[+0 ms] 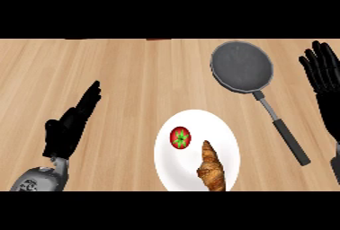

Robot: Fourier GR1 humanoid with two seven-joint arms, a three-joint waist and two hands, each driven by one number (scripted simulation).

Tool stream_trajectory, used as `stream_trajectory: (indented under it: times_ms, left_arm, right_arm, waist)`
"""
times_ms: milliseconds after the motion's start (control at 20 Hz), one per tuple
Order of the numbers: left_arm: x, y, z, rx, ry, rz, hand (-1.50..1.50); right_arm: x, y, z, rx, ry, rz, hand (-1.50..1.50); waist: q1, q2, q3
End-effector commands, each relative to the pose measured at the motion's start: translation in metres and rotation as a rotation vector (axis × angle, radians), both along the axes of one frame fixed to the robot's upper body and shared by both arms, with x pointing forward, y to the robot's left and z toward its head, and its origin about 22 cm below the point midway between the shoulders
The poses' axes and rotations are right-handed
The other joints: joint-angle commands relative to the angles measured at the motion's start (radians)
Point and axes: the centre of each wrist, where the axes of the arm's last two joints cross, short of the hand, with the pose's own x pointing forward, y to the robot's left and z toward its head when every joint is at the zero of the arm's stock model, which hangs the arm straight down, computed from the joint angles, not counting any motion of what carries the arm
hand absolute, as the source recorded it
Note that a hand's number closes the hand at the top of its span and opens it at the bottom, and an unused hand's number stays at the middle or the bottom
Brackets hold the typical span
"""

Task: Pick the croissant from the plate and place it in the pan

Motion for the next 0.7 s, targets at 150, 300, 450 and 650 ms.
stream_trajectory:
  times_ms: [150,300,450,650]
  left_arm:
    - [-0.018,0.006,-0.047,-0.205,0.183,0.256,0.00]
    - [-0.033,0.006,-0.067,-0.322,0.260,0.344,0.00]
    - [-0.040,0.025,-0.070,-0.339,0.252,0.433,0.00]
    - [-0.045,0.025,-0.079,-0.346,0.263,0.457,0.00]
  right_arm:
    - [-0.040,0.048,-0.058,0.076,0.240,-0.098,1.50]
    - [-0.064,0.049,-0.081,-0.275,0.323,-0.026,1.50]
    - [-0.088,0.055,-0.093,-0.261,0.143,-0.324,-1.50]
    - [-0.134,0.101,-0.117,-0.274,0.110,-0.389,-1.50]
  waist:
    - [0.032,-0.021,-0.031]
    - [0.054,-0.024,-0.041]
    - [-0.007,-0.044,-0.039]
    - [-0.023,-0.040,-0.037]
